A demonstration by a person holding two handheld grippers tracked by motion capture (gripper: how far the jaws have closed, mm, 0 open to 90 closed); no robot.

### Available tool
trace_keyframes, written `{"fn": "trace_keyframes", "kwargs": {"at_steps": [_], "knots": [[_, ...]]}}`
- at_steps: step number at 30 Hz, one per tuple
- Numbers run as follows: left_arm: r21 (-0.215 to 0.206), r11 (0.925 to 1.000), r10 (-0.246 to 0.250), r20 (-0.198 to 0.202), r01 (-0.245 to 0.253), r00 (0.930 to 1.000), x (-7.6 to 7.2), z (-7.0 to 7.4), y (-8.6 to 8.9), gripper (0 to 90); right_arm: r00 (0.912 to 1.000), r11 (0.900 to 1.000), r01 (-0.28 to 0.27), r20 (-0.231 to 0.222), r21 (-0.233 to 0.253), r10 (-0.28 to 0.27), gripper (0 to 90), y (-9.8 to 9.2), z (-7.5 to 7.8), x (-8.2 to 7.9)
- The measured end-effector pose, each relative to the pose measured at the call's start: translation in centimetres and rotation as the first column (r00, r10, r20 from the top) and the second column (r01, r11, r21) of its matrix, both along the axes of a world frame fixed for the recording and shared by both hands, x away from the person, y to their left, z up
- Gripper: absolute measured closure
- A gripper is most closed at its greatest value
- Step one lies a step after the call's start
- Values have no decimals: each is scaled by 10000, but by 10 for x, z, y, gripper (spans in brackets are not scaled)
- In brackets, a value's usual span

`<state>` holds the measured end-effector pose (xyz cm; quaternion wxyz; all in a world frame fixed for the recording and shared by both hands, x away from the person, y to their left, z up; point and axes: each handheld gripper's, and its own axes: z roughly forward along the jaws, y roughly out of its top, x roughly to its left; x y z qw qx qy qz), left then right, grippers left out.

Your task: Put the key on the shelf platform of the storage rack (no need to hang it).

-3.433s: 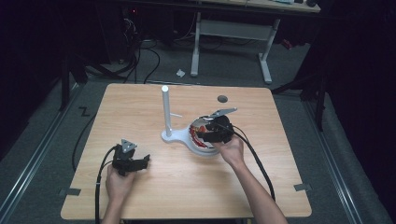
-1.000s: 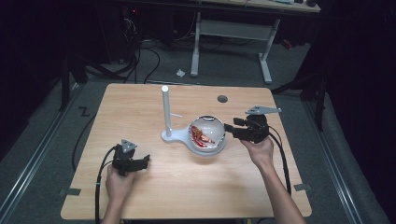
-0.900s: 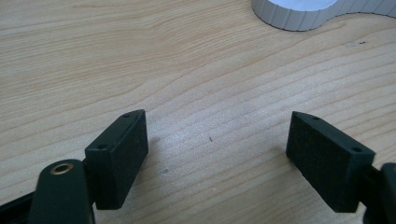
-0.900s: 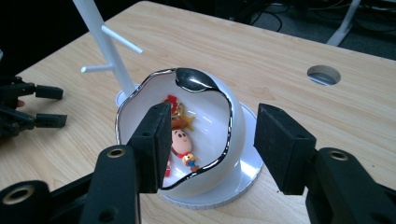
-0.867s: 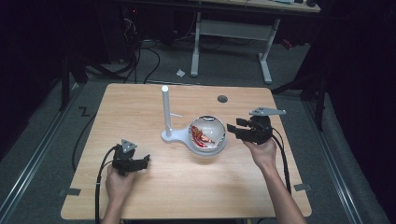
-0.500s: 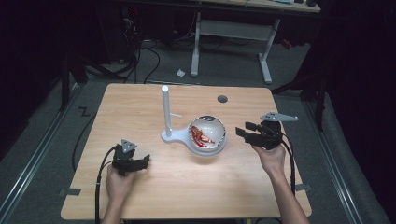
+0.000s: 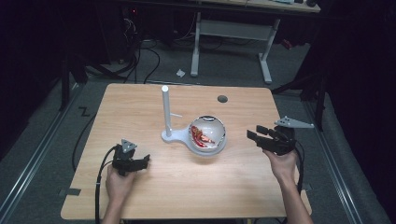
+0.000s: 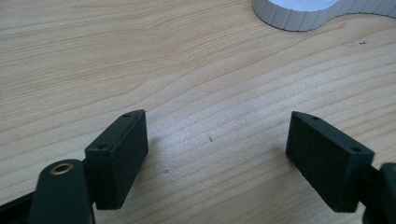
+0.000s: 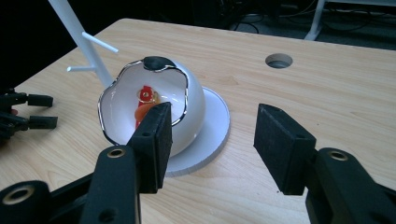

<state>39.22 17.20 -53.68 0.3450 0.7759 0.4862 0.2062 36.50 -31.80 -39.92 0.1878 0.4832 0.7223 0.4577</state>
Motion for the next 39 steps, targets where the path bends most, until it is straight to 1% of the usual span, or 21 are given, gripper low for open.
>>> {"fn": "trace_keyframes", "kwargs": {"at_steps": [3, 9, 12, 17, 24, 31, 39], "knots": [[1, 10000, 3, 2, -3, 10000, 0, 0, 0, 214, 10000, 10000, 64, 0, 53, -64, 469, -5, -3, -4], [-7, 10000, 19, -1, -19, 10000, 0, 0, 0, 216, 9998, 9999, 124, -159, -7, -124, 479, -11, -9, -11], [-5, 10000, 19, -1, -19, 10000, 0, 0, 0, 216, 9996, 9998, 184, -217, 39, -183, 479, -14, -12, -15], [-6, 10000, 19, -2, -19, 10000, 0, 0, 0, 216, 9995, 9997, 242, -223, 69, -240, 479, -18, -18, -19], [-6, 10000, 20, 0, -20, 10000, 0, 0, 0, 216, 9987, 9993, 296, -412, 209, -287, 479, -19, -28, -23], [-2, 10000, 16, -4, -16, 10000, 0, 0, 0, 216, 9979, 9989, 243, -607, 410, -218, 480, -17, -43, -25], [-6, 10000, 18, -3, -18, 10000, 0, 0, 0, 216, 9966, 9990, 187, -806, 401, -154, 481, -13, -54, -26]]}}
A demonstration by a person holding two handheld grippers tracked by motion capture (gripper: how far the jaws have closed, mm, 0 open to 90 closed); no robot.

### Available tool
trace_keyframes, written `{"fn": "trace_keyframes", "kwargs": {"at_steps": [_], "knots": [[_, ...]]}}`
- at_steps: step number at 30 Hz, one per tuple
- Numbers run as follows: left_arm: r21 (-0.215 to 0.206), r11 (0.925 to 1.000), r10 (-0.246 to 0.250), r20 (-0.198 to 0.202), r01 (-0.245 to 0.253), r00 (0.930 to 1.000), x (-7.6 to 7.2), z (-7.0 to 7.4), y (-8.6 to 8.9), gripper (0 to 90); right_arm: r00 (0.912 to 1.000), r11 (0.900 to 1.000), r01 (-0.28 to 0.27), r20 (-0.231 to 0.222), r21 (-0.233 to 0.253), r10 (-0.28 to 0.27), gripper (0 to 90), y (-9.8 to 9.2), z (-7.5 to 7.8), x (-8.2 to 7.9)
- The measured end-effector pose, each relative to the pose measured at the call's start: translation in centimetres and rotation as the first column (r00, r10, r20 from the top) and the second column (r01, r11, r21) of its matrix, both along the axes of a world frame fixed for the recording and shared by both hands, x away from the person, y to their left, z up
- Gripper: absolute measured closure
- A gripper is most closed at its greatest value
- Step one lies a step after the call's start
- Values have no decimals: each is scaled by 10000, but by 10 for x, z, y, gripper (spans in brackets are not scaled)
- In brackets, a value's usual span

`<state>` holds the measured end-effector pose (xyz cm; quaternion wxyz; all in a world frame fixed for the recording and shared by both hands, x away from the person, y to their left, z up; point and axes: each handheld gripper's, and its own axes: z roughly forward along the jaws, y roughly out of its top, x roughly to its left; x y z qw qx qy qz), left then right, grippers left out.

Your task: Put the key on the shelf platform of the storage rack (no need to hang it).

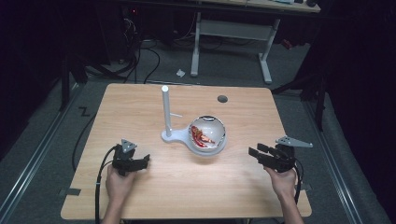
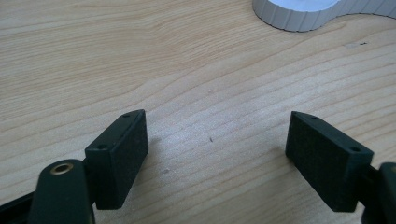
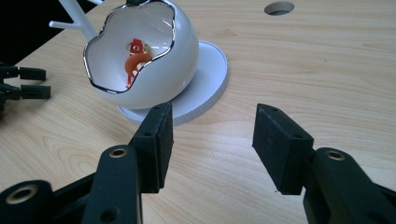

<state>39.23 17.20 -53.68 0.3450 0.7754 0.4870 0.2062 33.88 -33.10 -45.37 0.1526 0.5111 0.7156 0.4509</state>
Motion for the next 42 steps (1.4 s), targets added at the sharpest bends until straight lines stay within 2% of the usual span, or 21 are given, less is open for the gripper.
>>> {"fn": "trace_keyframes", "kwargs": {"at_steps": [10, 34, 38, 42], "knots": [[2, 10000, -2, 1, 2, 10000, 0, 0, 0, 216, 9999, 10000, -44, -116, -73, 43, 482, 6, -10, 1], [1, 10000, -2, 0, 2, 10000, 0, 0, 0, 216, 9971, 9973, -645, -422, -353, 630, 470, 25, -33, 4], [0, 10000, -2, 0, 2, 10000, 0, 0, 0, 216, 9971, 9966, -656, -415, -505, 635, 481, 28, -35, 4], [0, 10000, -1, 0, 1, 10000, 0, 0, 0, 216, 9977, 9934, -587, -383, -986, 551, 488, 33, -38, 4]]}}
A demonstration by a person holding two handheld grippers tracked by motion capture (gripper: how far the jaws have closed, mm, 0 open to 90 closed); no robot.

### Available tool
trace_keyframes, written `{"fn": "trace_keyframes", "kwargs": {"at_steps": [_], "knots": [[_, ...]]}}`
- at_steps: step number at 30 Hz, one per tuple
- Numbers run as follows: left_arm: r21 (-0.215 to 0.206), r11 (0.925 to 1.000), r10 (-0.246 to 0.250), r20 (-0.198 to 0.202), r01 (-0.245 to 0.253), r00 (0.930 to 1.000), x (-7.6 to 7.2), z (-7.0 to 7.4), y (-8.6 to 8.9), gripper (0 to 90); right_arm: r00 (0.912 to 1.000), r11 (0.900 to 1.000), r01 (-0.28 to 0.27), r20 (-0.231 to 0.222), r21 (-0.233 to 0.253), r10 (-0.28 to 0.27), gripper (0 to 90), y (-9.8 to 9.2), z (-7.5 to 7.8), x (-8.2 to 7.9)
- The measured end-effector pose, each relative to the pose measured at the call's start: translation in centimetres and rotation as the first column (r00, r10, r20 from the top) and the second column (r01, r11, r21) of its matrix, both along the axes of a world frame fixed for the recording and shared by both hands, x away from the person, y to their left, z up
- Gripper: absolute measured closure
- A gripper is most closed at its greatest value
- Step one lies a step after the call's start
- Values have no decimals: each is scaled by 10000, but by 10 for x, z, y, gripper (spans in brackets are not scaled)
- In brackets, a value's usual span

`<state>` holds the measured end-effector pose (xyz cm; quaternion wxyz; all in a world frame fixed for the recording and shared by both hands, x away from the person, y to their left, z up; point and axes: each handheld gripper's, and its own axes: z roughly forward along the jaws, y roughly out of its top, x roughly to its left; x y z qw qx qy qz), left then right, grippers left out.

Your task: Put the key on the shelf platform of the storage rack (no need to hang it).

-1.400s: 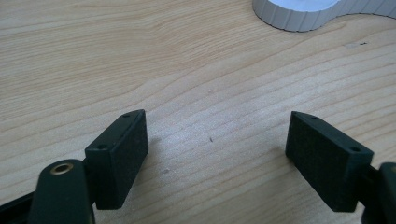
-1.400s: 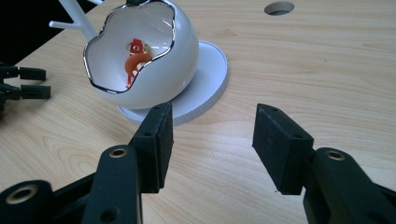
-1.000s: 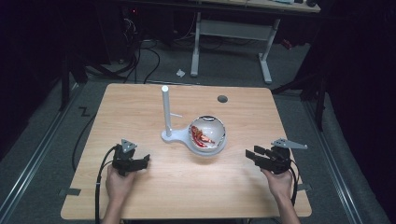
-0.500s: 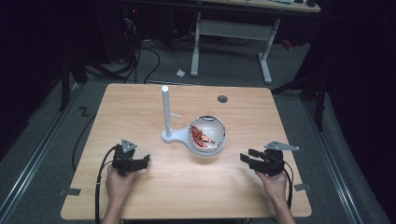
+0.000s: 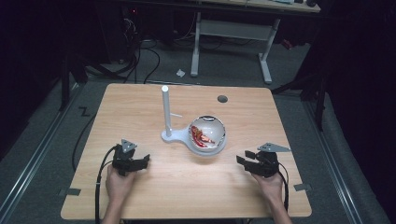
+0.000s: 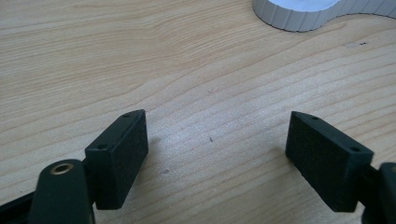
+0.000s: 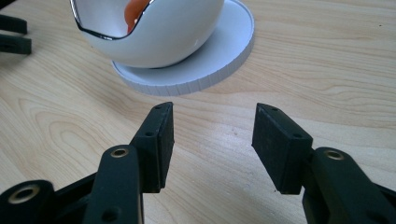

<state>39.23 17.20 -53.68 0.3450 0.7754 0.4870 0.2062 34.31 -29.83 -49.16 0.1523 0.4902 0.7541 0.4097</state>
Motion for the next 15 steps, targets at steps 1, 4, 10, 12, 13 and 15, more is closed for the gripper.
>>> {"fn": "trace_keyframes", "kwargs": {"at_steps": [1, 4, 10, 12, 13, 15], "knots": [[2, 10000, -2, -1, 2, 10000, 0, 0, 0, 216, 10000, 10000, -7, 7, -40, 7, 489, 1, -1, 0], [3, 10000, -3, -1, 3, 10000, 0, 0, 0, 216, 10000, 10000, -3, -6, -94, 3, 489, 3, -4, 1], [-1, 10000, -1, 0, 1, 10000, 0, 0, 0, 216, 9999, 9997, 132, -14, -196, -132, 489, 6, -12, 3], [1, 10000, -1, 0, 1, 10000, 0, 0, 0, 216, 9998, 9996, 183, -44, -208, -184, 488, 7, -15, 4], [3, 10000, -4, -1, 4, 10000, 0, 0, 0, 215, 9998, 9995, 184, -48, -241, -185, 488, 8, -17, 4], [3, 10000, -1, -1, 1, 10000, 0, 0, 0, 215, 9996, 9991, 259, -76, -325, -261, 487, 10, -20, 5]]}}
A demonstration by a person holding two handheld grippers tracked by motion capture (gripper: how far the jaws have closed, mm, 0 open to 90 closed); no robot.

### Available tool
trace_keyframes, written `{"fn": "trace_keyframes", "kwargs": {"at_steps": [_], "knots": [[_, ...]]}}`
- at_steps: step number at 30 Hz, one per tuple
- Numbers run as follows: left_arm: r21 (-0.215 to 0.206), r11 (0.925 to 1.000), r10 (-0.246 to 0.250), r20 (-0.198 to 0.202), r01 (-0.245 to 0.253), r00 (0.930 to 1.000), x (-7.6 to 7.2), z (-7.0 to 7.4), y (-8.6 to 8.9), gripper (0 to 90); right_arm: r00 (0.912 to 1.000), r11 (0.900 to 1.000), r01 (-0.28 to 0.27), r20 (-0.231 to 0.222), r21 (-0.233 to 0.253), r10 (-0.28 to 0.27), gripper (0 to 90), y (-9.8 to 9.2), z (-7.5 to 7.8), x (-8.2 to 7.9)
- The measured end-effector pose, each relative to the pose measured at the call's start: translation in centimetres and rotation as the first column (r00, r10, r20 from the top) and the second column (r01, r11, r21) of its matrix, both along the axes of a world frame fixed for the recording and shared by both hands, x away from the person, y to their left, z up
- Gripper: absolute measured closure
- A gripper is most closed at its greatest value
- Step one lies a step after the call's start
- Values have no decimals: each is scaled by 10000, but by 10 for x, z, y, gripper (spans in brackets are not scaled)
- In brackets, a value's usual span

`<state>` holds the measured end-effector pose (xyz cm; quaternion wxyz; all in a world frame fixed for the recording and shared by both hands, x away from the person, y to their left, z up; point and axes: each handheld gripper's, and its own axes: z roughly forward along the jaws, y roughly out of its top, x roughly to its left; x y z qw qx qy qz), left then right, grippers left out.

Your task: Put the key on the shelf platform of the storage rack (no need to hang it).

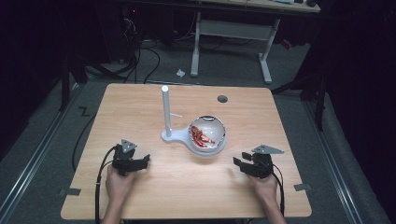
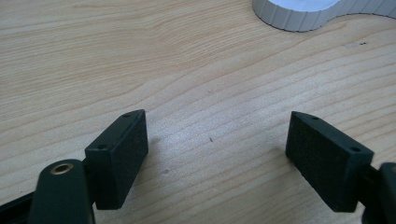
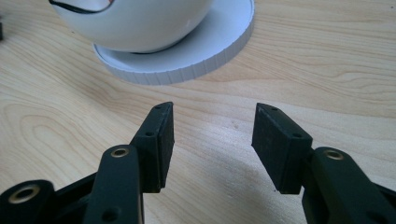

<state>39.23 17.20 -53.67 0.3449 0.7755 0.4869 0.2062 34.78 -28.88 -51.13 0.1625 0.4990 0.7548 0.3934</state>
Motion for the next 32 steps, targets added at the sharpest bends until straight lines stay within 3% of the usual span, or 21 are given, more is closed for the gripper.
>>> {"fn": "trace_keyframes", "kwargs": {"at_steps": [14, 20, 25, 32], "knots": [[4, 10000, -1, 3, 1, 10000, 0, 0, 0, 215, 9995, 9967, 304, -89, -753, -311, 461, 6, -16, 5], [2, 10000, 0, 2, 0, 10000, 0, 0, 0, 214, 9995, 9938, 325, 84, -1067, -318, 450, 8, -19, 6], [8, 10000, -6, 3, 6, 10000, 0, 0, 0, 214, 9991, 9843, 341, 298, -1734, -294, 415, 11, -19, 8], [6, 10000, -5, 1, 5, 10000, 0, 0, 0, 213, 9992, 9847, 355, 258, -1704, -316, 409, 11, -19, 9]]}}
